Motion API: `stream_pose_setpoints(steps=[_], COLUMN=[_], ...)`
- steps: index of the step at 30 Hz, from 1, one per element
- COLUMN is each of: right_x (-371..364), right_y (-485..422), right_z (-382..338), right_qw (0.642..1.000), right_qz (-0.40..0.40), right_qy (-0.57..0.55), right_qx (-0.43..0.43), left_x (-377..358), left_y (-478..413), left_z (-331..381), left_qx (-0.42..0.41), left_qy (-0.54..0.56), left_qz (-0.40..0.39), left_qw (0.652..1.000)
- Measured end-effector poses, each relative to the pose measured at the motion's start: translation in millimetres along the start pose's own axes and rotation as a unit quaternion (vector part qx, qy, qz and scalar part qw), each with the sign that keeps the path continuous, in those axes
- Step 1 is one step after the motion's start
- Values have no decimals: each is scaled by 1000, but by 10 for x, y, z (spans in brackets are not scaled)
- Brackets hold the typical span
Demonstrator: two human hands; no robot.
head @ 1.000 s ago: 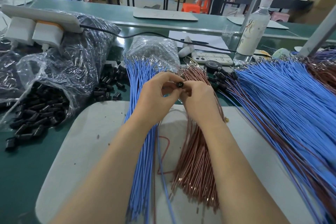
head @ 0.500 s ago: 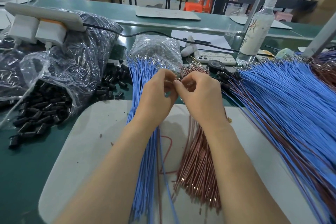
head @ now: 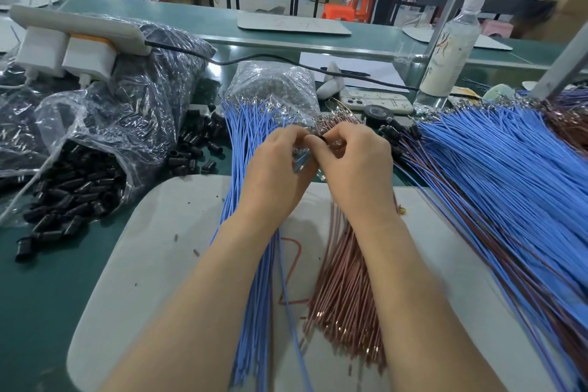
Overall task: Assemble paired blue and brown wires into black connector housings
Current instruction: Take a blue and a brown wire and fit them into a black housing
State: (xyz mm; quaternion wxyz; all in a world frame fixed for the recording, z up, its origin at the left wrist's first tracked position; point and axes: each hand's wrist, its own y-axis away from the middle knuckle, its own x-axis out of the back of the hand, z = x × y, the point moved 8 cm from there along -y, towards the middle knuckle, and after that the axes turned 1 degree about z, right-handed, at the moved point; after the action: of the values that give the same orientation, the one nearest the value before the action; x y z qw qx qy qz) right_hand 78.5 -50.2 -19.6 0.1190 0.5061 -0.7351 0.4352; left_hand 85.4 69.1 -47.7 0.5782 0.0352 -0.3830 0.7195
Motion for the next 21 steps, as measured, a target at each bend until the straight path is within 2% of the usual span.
stream_pose_setpoints(steps=[2,6,13,21], right_x=[14,-2,-11,188], right_y=[8,10,0,-39], right_z=[-41,-89,-60,-30], right_qw=[1000,999,989,977], right_qz=[14,2,-132,-125], right_qy=[-10,-18,-58,-173], right_qx=[11,27,21,-6], left_x=[-2,21,71,23], left_y=[-7,-11,-23,-29], left_z=[-52,-68,-157,-197], left_qx=[16,29,61,85], left_qy=[-39,-22,38,89], left_qz=[-7,-8,-6,-4], left_qw=[999,999,997,992])
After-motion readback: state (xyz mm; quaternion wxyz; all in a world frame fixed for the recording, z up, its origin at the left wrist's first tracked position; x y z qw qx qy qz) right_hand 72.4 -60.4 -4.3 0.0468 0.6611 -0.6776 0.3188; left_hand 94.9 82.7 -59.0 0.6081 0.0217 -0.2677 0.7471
